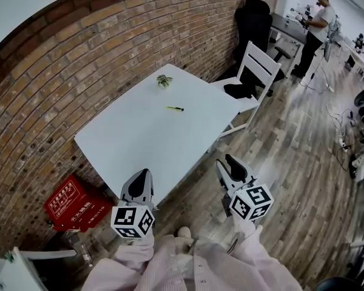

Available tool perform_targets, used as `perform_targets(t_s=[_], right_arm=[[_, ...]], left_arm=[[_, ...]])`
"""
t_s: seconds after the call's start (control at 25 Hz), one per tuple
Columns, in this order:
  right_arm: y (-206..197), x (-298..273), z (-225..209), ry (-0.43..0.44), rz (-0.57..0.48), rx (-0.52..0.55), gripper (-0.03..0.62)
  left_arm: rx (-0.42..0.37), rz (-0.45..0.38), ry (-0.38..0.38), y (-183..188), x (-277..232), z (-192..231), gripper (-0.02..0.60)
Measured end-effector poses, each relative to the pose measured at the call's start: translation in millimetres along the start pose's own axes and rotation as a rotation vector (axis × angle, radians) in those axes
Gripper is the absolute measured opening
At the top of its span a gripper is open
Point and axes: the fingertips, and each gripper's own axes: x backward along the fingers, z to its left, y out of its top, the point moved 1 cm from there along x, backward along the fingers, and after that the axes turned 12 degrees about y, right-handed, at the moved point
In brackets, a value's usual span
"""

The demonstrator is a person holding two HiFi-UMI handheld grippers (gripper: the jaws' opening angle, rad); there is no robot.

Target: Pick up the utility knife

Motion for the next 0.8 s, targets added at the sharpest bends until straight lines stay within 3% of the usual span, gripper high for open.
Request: perform_targets(t_s=[0.4, 0.8], right_arm=[[-5, -20, -24, -0.028, 0.019, -0.018, 0.130], [-5, -67, -74, 0.015, 0.054, -0.028, 0.130]], left_arm=[[0.019, 0.039, -0.020, -10, -35, 2, -0.008], [0.055, 0.080, 0.037, -19, -86, 13, -0.008]])
